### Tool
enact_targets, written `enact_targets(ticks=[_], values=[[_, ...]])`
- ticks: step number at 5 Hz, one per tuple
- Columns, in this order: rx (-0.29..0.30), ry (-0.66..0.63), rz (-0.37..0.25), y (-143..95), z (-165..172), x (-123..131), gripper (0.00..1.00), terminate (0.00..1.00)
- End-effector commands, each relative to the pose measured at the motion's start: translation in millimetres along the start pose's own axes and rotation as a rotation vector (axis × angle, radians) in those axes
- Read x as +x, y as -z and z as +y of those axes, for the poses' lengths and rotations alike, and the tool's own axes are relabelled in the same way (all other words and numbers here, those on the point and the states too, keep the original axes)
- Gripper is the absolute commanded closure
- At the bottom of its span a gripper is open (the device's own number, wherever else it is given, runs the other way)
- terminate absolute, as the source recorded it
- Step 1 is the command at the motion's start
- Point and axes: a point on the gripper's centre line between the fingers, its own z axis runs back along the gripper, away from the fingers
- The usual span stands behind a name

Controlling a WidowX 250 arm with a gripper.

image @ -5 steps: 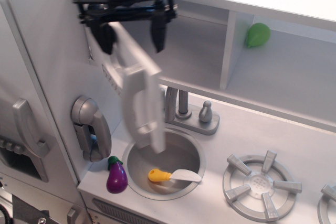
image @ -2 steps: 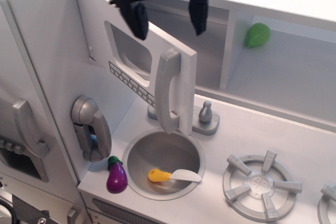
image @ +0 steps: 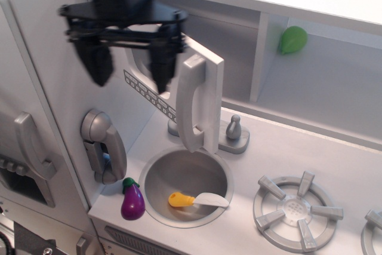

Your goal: Close microwave

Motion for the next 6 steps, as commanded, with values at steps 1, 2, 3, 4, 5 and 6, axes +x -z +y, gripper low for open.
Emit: enact_targets(ticks=[1, 2, 3, 4, 5, 6], values=[[0.060, -0.078, -0.053, 13, 26, 39, 0.00, 0.00], [0.059, -0.081, -0.067, 26, 22, 51, 0.00, 0.00], [0.032, -0.038, -0.121, 33, 8, 63, 0.00, 0.00], [-0.034, -0.053, -0.231, 27, -4, 80, 0.00, 0.00], [-0.067, -0.045, -0.300, 19, -9, 97, 0.00, 0.00], [-0.100, -0.079, -0.397, 12, -13, 113, 0.00, 0.00]])
